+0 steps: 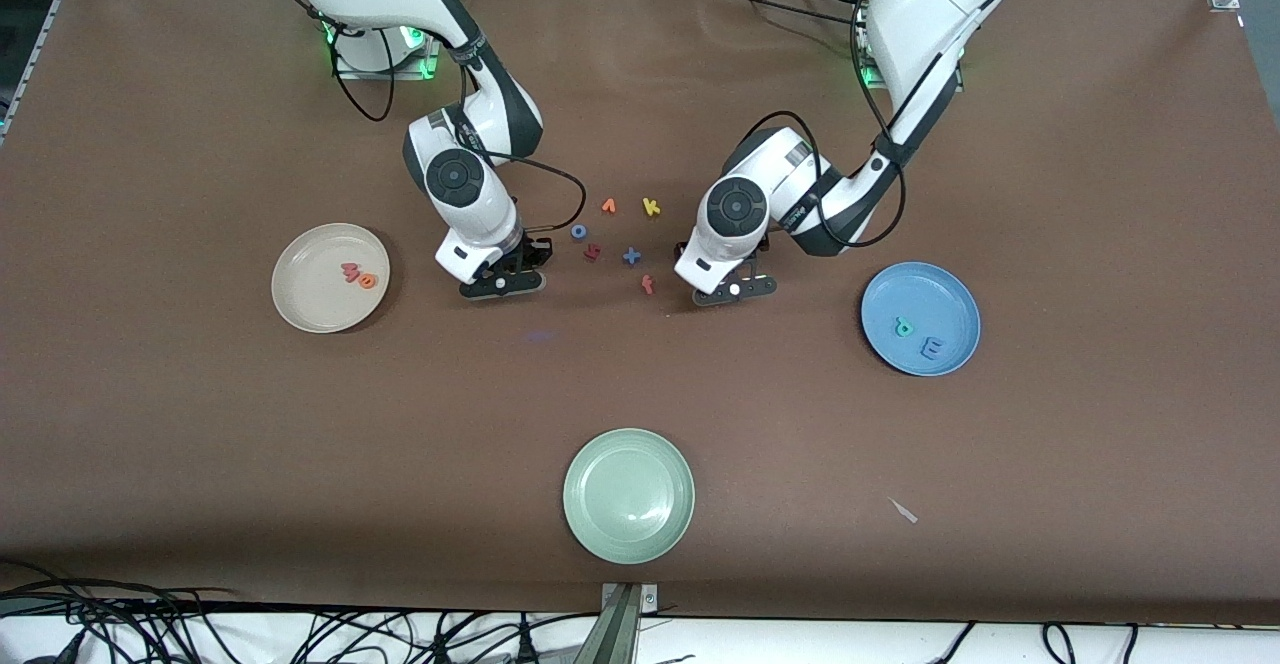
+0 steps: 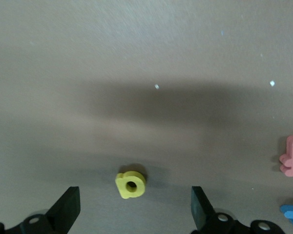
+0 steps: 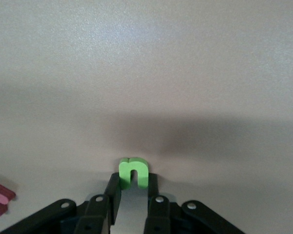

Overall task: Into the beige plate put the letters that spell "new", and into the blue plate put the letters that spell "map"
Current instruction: 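Grasp the green n with the right gripper while the left gripper grasps the yellow d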

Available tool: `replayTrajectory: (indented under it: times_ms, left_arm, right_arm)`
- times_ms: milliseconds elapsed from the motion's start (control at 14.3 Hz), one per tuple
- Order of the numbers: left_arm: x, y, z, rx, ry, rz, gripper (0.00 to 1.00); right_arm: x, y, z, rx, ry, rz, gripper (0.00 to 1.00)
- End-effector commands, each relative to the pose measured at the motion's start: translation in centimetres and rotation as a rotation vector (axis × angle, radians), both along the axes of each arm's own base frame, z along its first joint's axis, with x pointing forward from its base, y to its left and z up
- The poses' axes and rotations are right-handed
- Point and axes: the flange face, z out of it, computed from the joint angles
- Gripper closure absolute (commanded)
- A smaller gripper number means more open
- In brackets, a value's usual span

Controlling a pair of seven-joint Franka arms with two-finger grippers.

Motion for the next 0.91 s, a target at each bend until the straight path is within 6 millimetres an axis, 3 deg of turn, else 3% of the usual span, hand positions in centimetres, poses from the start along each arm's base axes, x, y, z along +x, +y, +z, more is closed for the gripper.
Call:
replayTrajectory:
  times_ms: [0, 210, 490, 839]
  left_arm:
    - [-0.6, 0.3, -0.7, -0.004, -0.003, 0.018, 0.03]
    - [-1.0, 0.8, -1.4, -0.01, -0.007, 0.022, 0.16]
    - [-0.8, 1.2, -1.3, -0.009, -0.009, 0.03, 0.32]
    - [-1.0, 1.2, -1.3, -0.009, -0.008, 0.026, 0.77]
  right_arm:
    - [1.3, -0.1, 2.8, 0.001, 0.018, 0.006, 0.8]
    - [3.7, -4.4, 6.2, -0.043, 0.092, 0.083, 0.79]
    - [5.3, -12.1, 6.7, -0.1, 0.208, 0.113, 0.79]
    - [6.4, -20.3, 6.7, -0.141, 0.294, 0.054, 0.79]
